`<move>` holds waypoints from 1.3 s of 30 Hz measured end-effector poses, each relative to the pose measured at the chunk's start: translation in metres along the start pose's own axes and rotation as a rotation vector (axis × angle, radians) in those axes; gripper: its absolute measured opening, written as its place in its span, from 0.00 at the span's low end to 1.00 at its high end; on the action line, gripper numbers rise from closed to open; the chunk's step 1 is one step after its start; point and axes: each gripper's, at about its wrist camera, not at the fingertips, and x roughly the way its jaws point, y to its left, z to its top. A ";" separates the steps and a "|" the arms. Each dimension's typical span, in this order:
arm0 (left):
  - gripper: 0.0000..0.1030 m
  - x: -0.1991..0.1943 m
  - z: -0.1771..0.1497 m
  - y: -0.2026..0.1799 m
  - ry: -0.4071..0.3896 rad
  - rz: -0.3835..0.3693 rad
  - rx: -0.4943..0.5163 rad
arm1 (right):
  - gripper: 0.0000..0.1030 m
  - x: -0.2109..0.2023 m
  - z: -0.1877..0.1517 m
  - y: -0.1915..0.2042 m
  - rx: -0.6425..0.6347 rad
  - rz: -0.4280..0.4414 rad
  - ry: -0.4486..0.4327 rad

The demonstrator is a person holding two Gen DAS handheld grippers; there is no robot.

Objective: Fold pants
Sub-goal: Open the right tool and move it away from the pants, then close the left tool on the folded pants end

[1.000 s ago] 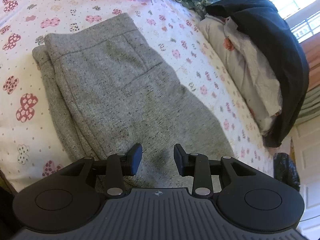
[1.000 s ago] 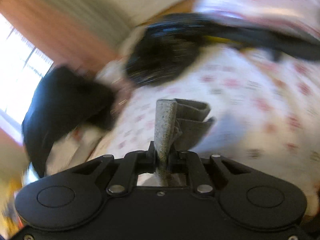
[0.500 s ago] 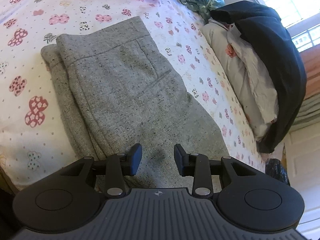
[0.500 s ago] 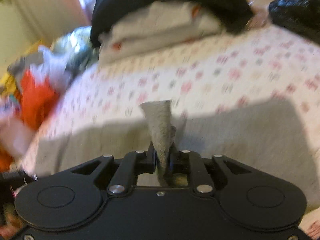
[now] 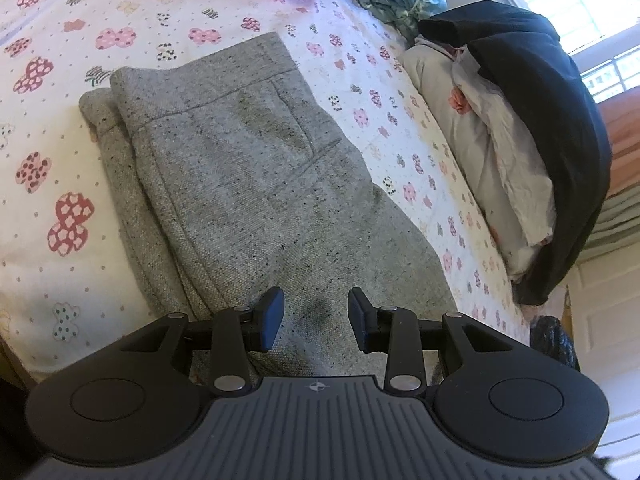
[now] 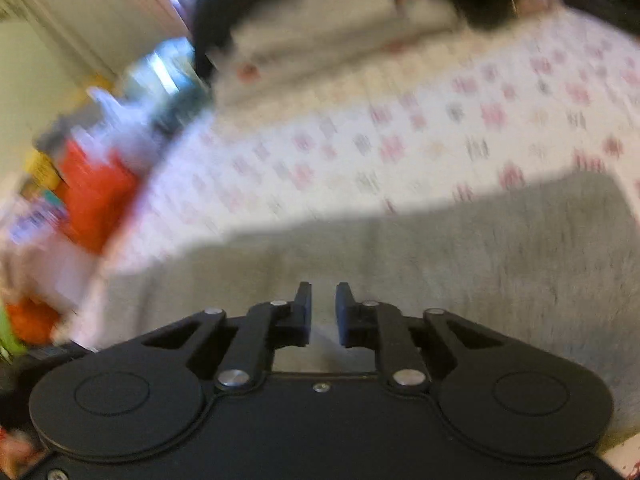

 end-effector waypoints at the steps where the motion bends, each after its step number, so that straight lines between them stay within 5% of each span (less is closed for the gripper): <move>1: 0.33 -0.002 0.001 0.000 -0.004 -0.002 0.002 | 0.20 0.011 -0.006 -0.001 -0.016 -0.025 0.047; 4: 0.34 -0.009 0.003 0.002 -0.014 -0.012 -0.003 | 0.17 0.017 -0.020 0.002 -0.106 -0.058 0.035; 5: 0.34 -0.011 0.004 0.003 -0.015 -0.019 -0.007 | 0.23 0.015 -0.019 0.004 -0.105 -0.060 0.036; 8: 0.34 -0.020 0.009 0.005 -0.021 -0.032 -0.019 | 0.24 0.000 -0.010 0.011 -0.075 0.010 -0.006; 11: 0.35 -0.039 0.022 0.014 -0.059 -0.049 -0.043 | 0.24 0.018 -0.014 0.015 -0.117 -0.031 0.098; 13: 0.41 -0.053 0.030 0.026 -0.095 -0.067 -0.076 | 0.27 0.009 -0.018 0.010 -0.098 -0.008 0.072; 17: 0.48 -0.076 0.039 0.072 -0.170 -0.063 -0.243 | 0.65 -0.019 -0.017 0.001 -0.007 0.086 -0.004; 23: 0.49 -0.059 0.046 0.111 -0.177 -0.077 -0.408 | 0.65 -0.048 -0.022 0.001 -0.014 0.151 -0.041; 28: 0.49 -0.030 0.053 0.112 -0.139 -0.060 -0.429 | 0.65 -0.064 -0.033 0.000 -0.005 0.171 -0.034; 35: 0.55 -0.007 0.066 0.116 -0.150 -0.140 -0.467 | 0.65 -0.074 -0.040 -0.005 0.034 0.189 -0.031; 37: 0.51 -0.005 0.069 0.116 -0.158 -0.145 -0.467 | 0.65 -0.074 -0.040 -0.006 0.038 0.188 -0.027; 39: 0.35 -0.005 0.071 0.116 -0.159 -0.124 -0.452 | 0.65 -0.076 -0.040 -0.008 0.040 0.179 -0.027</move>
